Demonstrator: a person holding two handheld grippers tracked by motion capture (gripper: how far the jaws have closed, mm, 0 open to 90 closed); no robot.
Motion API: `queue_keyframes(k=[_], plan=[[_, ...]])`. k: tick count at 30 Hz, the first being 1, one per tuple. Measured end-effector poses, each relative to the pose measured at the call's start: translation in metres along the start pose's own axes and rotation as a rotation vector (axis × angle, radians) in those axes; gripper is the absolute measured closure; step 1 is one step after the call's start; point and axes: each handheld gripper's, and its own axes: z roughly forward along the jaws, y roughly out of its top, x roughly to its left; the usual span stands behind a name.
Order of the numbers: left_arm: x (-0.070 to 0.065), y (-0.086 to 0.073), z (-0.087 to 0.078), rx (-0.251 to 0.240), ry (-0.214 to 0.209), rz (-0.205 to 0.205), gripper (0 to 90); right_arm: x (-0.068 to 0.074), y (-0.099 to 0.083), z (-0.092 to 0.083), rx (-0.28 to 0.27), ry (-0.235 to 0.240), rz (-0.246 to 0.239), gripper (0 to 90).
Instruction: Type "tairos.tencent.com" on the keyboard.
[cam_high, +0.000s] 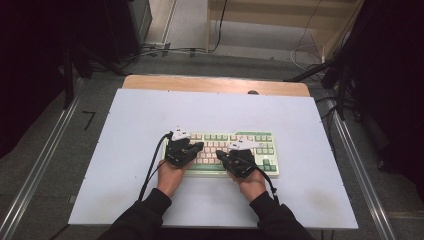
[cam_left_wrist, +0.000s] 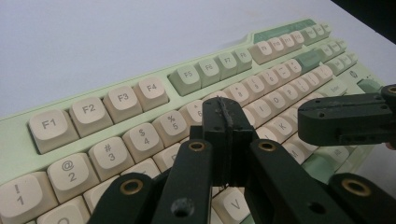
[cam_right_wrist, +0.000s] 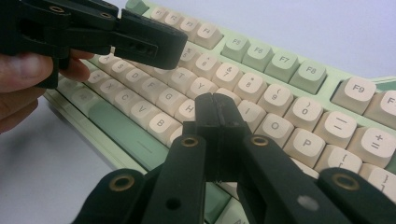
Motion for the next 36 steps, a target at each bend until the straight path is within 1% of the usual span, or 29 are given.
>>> queue_keyframes(k=[14,24,26,28,32,33,36], plan=[[-0.002,0.0,-0.009,-0.012,-0.014,0.005,90.0,-0.002,0.0,-0.002,-0.003,-0.004,0.0,87.4],[0.001,-0.003,-0.014,-0.012,-0.016,0.005,90.0,-0.005,-0.001,-0.008,-0.011,-0.01,0.002,87.4],[0.002,-0.003,-0.016,-0.013,-0.013,0.004,90.0,-0.006,-0.001,-0.01,-0.011,-0.015,0.009,87.4],[0.003,-0.004,-0.017,-0.015,-0.011,-0.003,90.0,-0.007,-0.002,-0.012,-0.013,-0.015,0.005,87.4],[0.007,-0.005,-0.019,-0.014,-0.006,-0.005,90.0,-0.01,-0.004,-0.013,-0.005,-0.022,0.01,87.4],[0.008,-0.005,-0.02,-0.016,-0.005,-0.011,90.0,-0.01,-0.005,-0.013,-0.006,-0.023,0.01,87.4],[0.011,-0.006,-0.022,-0.017,0.0,-0.016,90.0,-0.011,-0.007,-0.014,0.005,-0.03,0.009,87.4]])
